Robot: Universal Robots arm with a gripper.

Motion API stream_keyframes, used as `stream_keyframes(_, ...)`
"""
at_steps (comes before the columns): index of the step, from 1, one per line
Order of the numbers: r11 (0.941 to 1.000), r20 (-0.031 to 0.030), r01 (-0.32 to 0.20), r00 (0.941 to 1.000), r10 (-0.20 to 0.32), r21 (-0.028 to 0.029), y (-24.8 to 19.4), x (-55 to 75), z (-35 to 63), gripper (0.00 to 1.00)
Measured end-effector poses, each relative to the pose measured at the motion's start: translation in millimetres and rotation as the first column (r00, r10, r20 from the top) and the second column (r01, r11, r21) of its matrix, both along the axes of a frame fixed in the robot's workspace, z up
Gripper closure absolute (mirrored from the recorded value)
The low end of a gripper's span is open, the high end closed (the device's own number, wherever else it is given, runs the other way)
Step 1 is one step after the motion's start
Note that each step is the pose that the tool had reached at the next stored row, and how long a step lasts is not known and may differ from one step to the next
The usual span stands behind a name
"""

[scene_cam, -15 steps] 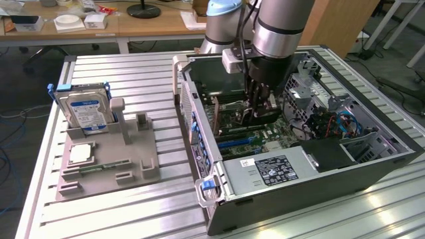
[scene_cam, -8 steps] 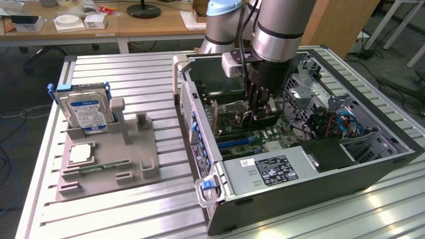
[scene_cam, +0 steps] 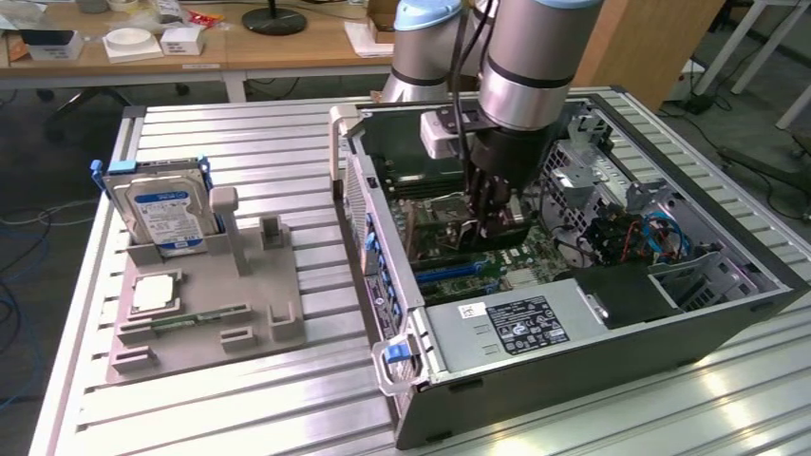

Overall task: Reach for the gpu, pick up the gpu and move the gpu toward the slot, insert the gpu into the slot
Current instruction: 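Insert the gpu into the slot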

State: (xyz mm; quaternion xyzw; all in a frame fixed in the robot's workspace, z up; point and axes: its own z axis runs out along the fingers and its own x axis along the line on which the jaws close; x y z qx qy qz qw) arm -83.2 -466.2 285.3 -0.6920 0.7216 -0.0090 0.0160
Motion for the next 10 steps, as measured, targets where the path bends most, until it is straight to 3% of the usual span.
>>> stream_keyframes(2,1.0000,-0.0015,0.000,1.0000,0.000,0.0001,0.0,-0.6,-3.2,0.74)
stream_keyframes(6,1.0000,-0.0189,0.000,0.9998,0.000,0.0000,0.0,-1.1,-7.0,0.74)
stream_keyframes(10,1.0000,-0.0210,0.000,0.9998,0.000,0.0000,0.0,-1.0,-10.5,0.74)
